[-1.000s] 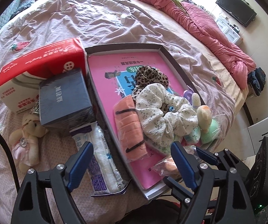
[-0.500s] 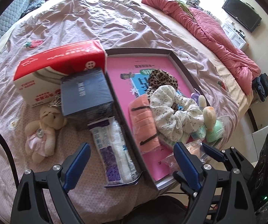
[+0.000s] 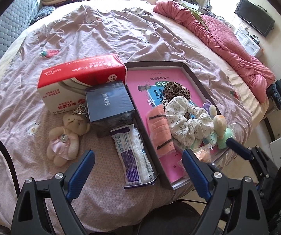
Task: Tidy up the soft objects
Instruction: 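Move both open tools back from the tray toward the bear and pad pack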
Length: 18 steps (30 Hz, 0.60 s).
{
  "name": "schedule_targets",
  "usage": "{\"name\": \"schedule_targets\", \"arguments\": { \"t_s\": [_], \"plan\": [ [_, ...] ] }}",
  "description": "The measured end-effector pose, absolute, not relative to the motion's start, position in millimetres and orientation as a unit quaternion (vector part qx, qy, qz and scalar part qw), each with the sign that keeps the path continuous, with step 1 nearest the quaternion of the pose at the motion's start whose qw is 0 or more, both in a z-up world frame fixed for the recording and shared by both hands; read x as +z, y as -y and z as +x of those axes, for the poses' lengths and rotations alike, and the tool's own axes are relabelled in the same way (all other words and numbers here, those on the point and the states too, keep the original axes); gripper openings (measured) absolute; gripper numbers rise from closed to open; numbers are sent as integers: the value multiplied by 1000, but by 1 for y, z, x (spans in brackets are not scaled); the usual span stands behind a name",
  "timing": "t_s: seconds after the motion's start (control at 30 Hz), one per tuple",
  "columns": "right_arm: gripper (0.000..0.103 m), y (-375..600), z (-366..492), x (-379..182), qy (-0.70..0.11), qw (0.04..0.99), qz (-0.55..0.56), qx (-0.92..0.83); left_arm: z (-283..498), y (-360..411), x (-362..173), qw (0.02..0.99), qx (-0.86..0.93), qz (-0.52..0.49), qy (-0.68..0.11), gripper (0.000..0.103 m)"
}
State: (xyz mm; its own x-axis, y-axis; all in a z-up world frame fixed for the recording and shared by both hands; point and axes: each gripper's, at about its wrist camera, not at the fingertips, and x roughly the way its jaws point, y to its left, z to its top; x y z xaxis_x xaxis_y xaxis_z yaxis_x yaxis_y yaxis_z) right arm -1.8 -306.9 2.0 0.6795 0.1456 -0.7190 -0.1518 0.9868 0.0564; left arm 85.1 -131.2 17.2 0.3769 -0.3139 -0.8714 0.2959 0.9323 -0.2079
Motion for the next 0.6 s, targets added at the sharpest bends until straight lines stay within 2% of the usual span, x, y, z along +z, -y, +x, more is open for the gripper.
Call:
{"name": "schedule_targets", "arguments": {
  "t_s": [0.6],
  "plan": [
    [76,280,-16,42,-351,933,-8,83,58,93,42,850,-159,6,-502,91]
  ]
}}
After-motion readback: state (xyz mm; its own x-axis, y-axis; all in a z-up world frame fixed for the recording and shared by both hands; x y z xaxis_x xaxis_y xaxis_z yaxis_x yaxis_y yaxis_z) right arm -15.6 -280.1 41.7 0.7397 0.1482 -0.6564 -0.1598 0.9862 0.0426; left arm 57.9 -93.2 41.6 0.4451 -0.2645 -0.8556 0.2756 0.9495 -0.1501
